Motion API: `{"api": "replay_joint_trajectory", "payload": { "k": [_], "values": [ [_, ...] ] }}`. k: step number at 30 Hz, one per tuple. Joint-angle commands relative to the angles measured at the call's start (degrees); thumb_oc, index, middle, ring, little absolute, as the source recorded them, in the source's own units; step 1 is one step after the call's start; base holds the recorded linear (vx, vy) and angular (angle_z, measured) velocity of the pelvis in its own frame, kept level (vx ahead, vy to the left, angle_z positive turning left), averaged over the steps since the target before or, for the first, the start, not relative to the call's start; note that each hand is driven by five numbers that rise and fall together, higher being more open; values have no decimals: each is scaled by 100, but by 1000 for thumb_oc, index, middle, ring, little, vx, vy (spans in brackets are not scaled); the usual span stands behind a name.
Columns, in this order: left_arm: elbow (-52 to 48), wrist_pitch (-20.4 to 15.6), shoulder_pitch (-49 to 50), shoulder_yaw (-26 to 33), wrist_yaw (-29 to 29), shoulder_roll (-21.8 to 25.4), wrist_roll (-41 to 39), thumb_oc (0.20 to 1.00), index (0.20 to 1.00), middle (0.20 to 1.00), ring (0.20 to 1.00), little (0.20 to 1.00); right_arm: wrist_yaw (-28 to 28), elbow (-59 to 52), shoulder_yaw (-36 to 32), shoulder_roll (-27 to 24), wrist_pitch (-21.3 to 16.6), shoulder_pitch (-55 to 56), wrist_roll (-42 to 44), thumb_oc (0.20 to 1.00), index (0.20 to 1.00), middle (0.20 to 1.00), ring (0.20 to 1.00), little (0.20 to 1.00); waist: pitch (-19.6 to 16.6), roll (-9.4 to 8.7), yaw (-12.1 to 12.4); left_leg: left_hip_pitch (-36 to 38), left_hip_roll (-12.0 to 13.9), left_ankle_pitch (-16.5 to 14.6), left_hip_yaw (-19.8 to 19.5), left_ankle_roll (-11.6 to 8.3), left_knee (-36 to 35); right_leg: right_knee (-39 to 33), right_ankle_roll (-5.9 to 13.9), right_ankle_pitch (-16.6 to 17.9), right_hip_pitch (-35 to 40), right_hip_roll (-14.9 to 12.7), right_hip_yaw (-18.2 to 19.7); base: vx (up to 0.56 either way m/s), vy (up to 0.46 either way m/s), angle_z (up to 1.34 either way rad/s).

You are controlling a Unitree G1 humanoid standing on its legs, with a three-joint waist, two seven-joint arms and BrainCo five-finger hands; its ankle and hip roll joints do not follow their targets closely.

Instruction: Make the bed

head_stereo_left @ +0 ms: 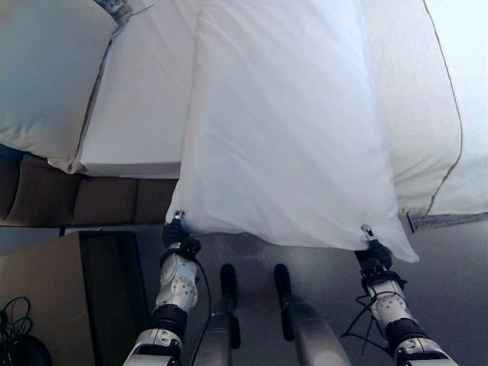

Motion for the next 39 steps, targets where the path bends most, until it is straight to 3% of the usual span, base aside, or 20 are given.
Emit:
{"api": "replay_joint_trajectory", "payload": {
  "k": [1,3,4,5,6,7,12,13,15,22,24,29,35,39],
  "values": [
    [1069,-151,1355,960,447,245,-619,200,200,200,200,200,-201,744,208,68,189,1106,-534,200,200,200,200,200,-172,-211,245,-293,201,-63,114,-329,263,-307,607,563,-257,-665,159,54,0,3],
    [1142,-123,1348,1014,319,213,-892,200,200,200,200,200,-221,751,230,94,197,1103,-580,241,241,241,241,241,-174,-207,233,-277,205,-65,110,-332,257,-306,605,553,-237,-661,151,21,-1,2],
    [1264,-16,1350,919,185,224,-850,200,200,200,200,200,-258,900,259,89,232,1087,-659,1000,1000,1000,1000,1000,-184,-198,229,-265,211,-68,112,-334,263,-296,600,541,-222,-657,151,20,-3,5],
    [1341,59,1341,882,84,220,-894,416,416,416,416,416,-269,937,284,90,239,1080,-726,1000,1000,1000,1000,1000,-188,-190,226,-251,209,-71,100,-330,266,-281,592,527,-212,-650,150,20,-4,5],
    [1349,59,1338,882,76,224,-899,416,416,416,416,416,-269,937,283,90,239,1080,-727,1000,1000,1000,1000,1000,-186,-189,225,-249,209,-71,98,-331,266,-280,591,525,-210,-650,148,17,5,4],
    [1458,191,1340,802,-70,225,-841,1000,1000,1000,1000,1000,-303,1023,271,74,269,1051,-776,1000,1000,1000,1000,1000,-195,-178,216,-233,195,-86,79,-313,277,-241,586,499,-200,-633,160,0,0,0],
    [1561,385,1346,738,-419,191,-1021,1000,1000,1000,1000,1000,-321,1127,318,67,309,1025,-989,1000,1000,1000,1000,1000,-219,-152,211,-200,187,-79,70,-306,242,-217,586,490,-193,-637,151,6,0,4],
    [1784,700,1483,590,-880,262,-727,1000,1000,1000,1000,1000,-270,1164,353,42,353,1059,-1121,1000,1000,1000,1000,1000,-259,-125,212,-174,184,-62,53,-295,206,-233,585,489,-169,-640,156,9,-7,4],
    [1922,842,1575,519,-1100,302,-636,1000,1000,1000,1000,1000,-259,1240,313,28,376,1069,-1153,1000,1000,1000,1000,1000,-283,-103,213,-151,183,-47,47,-293,173,-240,581,477,-147,-634,146,2,-4,-2],
    [2159,999,1657,608,-1332,377,-630,1000,1000,1000,1000,1000,-318,1400,163,52,439,1081,-1105,1000,1000,1000,1000,1000,-335,-44,215,-72,186,1,18,-323,50,-269,568,452,-97,-625,110,9,-11,10],
    [2181,1173,1685,247,-1846,513,-21,1000,1000,1000,1000,1000,-292,1400,147,17,427,1027,-1192,1000,1000,1000,1000,1000,-398,-10,204,-33,192,40,-8,-331,-28,-331,561,446,-37,-624,85,12,-28,8],
    [1200,985,1599,-914,-2167,812,1075,1000,1000,1000,1000,1000,-316,965,264,-37,302,874,-1105,1000,1000,1000,1000,1000,-395,-4,164,-13,185,21,-9,-323,-10,-306,559,424,-22,-610,110,-7,-5,3],
    [66,939,1227,-1736,-2848,1270,1086,1000,1000,1000,1000,1000,-228,-405,868,-95,124,779,-1256,1000,1000,1000,1000,1000,-445,-71,113,-79,184,14,18,-326,40,-204,565,401,-145,-543,172,-10,-5,-2],
    [-595,938,743,-2423,-3271,1621,1043,1000,1000,1000,1000,1000,79,-1188,1439,-405,123,518,-1303,1000,1000,1000,1000,1000,-443,-104,70,-186,176,7,57,-326,110,-155,574,413,-276,-521,234,-23,1,-7]
  ]
}}
